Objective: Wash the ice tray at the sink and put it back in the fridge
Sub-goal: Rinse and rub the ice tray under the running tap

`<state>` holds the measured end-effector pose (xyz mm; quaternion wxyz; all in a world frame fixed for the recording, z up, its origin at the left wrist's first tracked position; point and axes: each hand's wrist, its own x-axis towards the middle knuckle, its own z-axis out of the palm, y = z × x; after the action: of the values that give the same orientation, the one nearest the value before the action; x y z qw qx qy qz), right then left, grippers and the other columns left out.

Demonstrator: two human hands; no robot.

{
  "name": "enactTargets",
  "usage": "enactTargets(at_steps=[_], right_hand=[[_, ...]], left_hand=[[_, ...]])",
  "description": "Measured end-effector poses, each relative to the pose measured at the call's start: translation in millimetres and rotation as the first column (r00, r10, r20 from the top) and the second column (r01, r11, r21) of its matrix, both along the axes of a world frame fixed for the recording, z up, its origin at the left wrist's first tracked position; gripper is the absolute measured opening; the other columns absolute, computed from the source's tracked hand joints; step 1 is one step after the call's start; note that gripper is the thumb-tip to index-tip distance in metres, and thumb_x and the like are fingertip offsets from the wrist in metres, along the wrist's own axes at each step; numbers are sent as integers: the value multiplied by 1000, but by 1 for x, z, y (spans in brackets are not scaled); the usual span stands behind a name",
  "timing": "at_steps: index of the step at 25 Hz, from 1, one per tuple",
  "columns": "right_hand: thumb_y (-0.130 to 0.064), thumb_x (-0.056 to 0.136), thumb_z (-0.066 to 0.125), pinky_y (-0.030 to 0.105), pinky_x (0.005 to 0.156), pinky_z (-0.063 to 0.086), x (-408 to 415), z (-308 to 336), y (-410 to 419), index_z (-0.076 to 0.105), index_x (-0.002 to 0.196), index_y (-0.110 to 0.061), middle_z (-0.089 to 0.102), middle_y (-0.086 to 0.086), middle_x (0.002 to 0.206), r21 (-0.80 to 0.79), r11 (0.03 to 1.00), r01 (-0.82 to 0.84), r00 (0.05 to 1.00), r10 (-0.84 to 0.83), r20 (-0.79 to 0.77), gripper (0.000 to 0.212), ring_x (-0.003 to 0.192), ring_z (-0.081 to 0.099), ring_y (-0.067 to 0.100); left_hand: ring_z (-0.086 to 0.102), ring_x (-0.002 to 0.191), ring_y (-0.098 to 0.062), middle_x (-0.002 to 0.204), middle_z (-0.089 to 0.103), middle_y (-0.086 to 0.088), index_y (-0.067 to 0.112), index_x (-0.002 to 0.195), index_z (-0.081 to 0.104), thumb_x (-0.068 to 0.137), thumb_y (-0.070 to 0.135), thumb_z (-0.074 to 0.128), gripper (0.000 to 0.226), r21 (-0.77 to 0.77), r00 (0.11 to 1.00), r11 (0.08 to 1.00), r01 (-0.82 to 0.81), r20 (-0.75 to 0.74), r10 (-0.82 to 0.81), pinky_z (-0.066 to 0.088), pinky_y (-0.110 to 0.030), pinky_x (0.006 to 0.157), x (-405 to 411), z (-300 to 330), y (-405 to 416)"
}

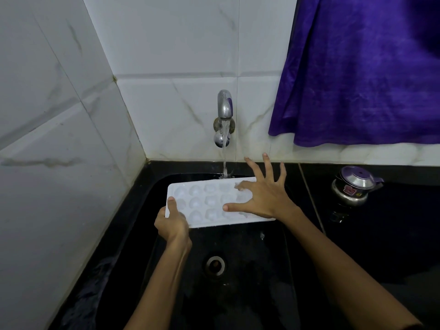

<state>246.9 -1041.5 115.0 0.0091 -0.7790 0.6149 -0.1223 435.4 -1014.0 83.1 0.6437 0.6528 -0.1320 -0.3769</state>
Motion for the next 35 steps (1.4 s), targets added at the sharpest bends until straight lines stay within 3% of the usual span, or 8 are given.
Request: enactTargets(at_steps=[3, 9, 14, 19, 22, 25, 30, 35], right_hand=[[-99, 41, 37, 59, 105, -20, -12, -2, 11, 51, 115, -53, -12, -14, 156, -16, 1000, 4, 989, -1, 147, 89, 137, -33, 18], [-99, 43, 23, 61, 104, -18, -13, -7, 29, 51, 119, -47, -5, -3, 159, -86, 996, -9, 994, 0, -105, 96, 140, -26, 28], [-96, 46, 38, 57, 102, -24, -10, -1, 28, 57, 113, -46, -3, -5, 159, -54, 999, -5, 999, 3, -39, 85, 138, -28, 27], [-92, 47, 46, 58, 103, -22, -9, 4, 30, 59, 115, -46, -7, -7, 158, -24, 1000, -19, 1000, 19, -15, 83, 138, -29, 25], [-82, 50, 61, 61, 108, -5, -6, 2, 41, 66, 103, -42, 9, -4, 158, -123, 992, 14, 990, 3, 138, 67, 142, -11, 29], [-60, 59, 75, 61, 103, 17, -2, -5, 53, 71, 81, -32, 38, 3, 149, -340, 939, 48, 978, 25, 207, 36, 138, 16, 33], [-63, 74, 61, 55, 107, 3, -4, -15, 52, 71, 92, -35, 23, 3, 156, -204, 978, 42, 997, -30, 64, 34, 141, 8, 36], [-61, 72, 64, 65, 104, 12, -11, -13, 54, 74, 86, -34, 34, 5, 151, -208, 978, 9, 1000, -6, 14, 31, 139, 19, 42]], left_hand=[[58, 66, -17, 71, 60, 1, 17, 71, 57, 92, 35, 54, 28, -16, 1000, 1000, -14, -12, 14, 50, -30, 61, 0, 0, -1], [57, 66, -17, 73, 59, 0, 11, 78, 58, 92, 36, 53, 29, -24, 1000, 1000, -14, -21, 13, 49, -31, 63, -7, 6, -4], [52, 55, -12, 65, 54, 1, 13, 67, 53, 92, 35, 54, 33, -7, 1000, 1000, -7, -15, 7, 44, -21, 46, -5, 6, -2], [50, 55, -11, 65, 53, 1, 11, 74, 55, 92, 36, 53, 31, -17, 999, 1000, 4, -32, -5, 43, -24, 50, -3, 6, -1], [53, 57, -12, 66, 55, 2, 14, 70, 55, 91, 36, 54, 31, -18, 998, 999, -37, -45, 36, 45, -25, 51, -3, 4, -1], [59, 65, -14, 74, 60, 3, 13, 83, 59, 91, 36, 54, 25, -22, 994, 997, -72, -79, 70, 49, -27, 56, -1, 4, -4], [60, 72, -18, 79, 62, 0, 9, 89, 60, 91, 38, 53, 29, -46, 999, 998, -46, -27, 45, 51, -32, 66, -3, 3, -3], [53, 64, -16, 67, 55, 2, 12, 70, 54, 91, 37, 53, 32, -28, 1000, 999, -27, -4, 27, 46, -31, 63, -8, 1, -1]])
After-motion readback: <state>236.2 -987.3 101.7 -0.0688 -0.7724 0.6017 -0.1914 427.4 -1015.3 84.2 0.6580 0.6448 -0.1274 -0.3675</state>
